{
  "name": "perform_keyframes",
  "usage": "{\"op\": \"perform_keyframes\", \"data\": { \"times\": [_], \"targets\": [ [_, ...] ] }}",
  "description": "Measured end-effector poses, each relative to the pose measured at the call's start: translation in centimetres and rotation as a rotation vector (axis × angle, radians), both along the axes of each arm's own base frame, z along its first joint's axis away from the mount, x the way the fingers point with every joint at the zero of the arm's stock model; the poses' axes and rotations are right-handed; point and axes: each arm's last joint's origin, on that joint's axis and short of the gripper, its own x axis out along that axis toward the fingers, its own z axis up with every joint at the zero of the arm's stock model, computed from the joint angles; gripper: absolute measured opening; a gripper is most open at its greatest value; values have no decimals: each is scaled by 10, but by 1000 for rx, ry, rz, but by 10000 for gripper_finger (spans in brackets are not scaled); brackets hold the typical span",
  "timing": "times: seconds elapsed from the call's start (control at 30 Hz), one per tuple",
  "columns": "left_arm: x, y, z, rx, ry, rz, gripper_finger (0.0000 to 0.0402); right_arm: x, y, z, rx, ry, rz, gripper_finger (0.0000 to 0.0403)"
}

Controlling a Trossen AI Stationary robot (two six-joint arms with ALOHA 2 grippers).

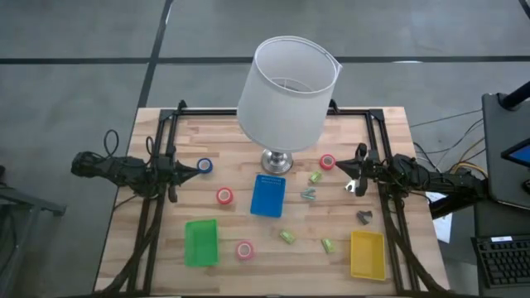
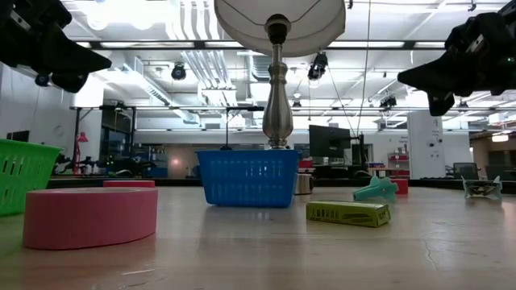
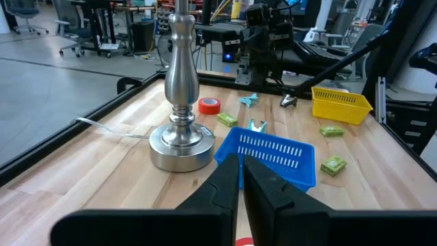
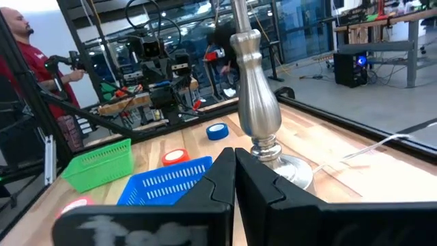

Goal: Pick and place Stapler, Stapler remover, tape
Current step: Put the right blue staple remover into the blue bin

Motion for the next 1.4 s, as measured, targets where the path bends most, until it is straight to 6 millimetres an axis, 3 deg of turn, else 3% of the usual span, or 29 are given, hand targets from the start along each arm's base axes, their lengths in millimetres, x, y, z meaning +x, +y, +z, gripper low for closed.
{"op": "perform_keyframes", "data": {
  "times": [0.3, 0.43, 0.57, 0.8, 1.03, 1.2, 1.4],
  "targets": [
    [0, 0, 0, 0, 0, 0, 23, -3, -1, 21, 742, -386, 80, 9],
    [0, 0, 0, 0, 0, 0, 23, -5, -4, 25, 805, -487, -3, 9],
    [0, 0, 0, 0, 0, 0, 23, -5, -5, 21, 886, -476, -34, 9],
    [0, 0, 0, 0, 0, 0, 23, 4, 1, 4, 944, -199, 98, 20],
    [0, 0, 0, 0, 0, 0, 23, 15, 2, -3, 1091, 134, -19, 102],
    [0, 0, 0, 0, 0, 0, 23, 28, 2, 28, 1002, 322, -61, 165],
    [0, 0, 0, 0, 0, 0, 23, 26, 2, 48, 1109, 778, -352, 196]
  ]
}}
